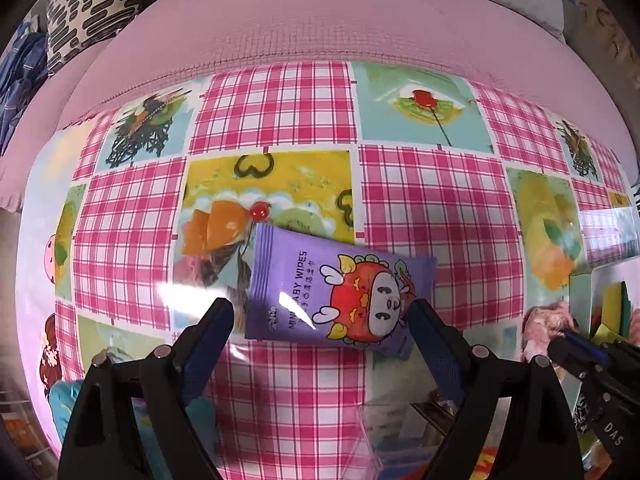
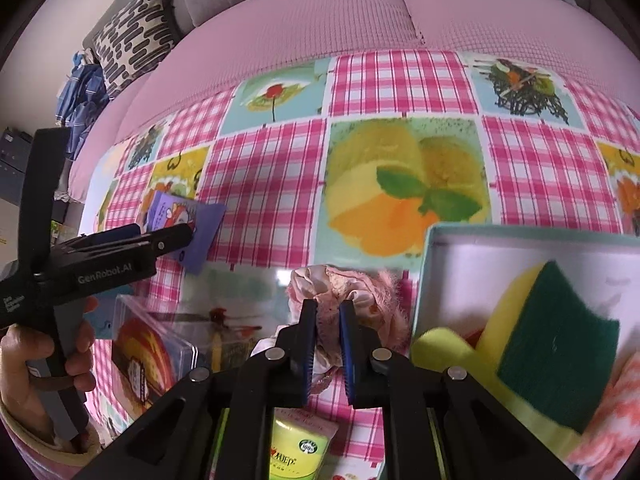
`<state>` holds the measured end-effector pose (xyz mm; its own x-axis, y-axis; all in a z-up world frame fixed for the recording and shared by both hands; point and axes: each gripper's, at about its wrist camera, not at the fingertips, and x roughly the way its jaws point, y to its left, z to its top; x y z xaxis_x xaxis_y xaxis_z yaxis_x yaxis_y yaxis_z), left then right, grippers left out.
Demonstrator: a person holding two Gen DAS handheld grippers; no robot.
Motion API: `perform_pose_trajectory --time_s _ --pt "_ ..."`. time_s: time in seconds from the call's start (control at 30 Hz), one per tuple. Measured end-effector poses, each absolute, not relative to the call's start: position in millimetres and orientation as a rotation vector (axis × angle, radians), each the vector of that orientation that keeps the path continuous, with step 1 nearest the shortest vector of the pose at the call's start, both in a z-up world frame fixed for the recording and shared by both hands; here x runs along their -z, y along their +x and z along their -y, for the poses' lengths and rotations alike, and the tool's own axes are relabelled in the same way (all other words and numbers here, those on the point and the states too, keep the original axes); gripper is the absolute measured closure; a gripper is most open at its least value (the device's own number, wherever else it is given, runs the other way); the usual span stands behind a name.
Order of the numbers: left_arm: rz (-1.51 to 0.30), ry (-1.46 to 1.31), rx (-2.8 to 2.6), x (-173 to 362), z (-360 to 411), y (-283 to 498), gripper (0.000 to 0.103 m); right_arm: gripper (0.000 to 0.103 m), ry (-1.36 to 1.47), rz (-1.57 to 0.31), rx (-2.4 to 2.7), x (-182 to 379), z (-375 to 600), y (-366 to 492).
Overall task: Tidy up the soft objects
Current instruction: 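Grasp the purple wipes pack with the left tool while the right tool grasps the pink scrunchie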
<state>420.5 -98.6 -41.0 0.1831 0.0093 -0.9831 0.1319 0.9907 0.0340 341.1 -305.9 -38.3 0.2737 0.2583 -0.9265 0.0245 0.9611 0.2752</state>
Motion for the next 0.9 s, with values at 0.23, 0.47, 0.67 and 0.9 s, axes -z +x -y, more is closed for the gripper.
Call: perform_pose_trajectory --time_s 0.23,0.47,0.67,0.9 --pt "-1.416 0.127 0.089 53.9 99.6 433.1 0.013 0.091 0.226 -1.286 -0.166 37.2 301.5 346.9" --pt "-1.432 0.121 0.116 65.8 98.3 443.3 0.011 0.091 0.231 -1.288 -0.168 41.3 296.9 350.3" --pt "-1.410 0.123 0.121 68.9 95.8 447.3 0.013 0.091 0.235 -1.286 -0.167 40.4 298.8 348.4" --pt "-1.389 0.116 0.156 61.6 102.6 438.3 0.028 0.093 0.237 -1.280 -0.163 36.8 300.2 347.4"
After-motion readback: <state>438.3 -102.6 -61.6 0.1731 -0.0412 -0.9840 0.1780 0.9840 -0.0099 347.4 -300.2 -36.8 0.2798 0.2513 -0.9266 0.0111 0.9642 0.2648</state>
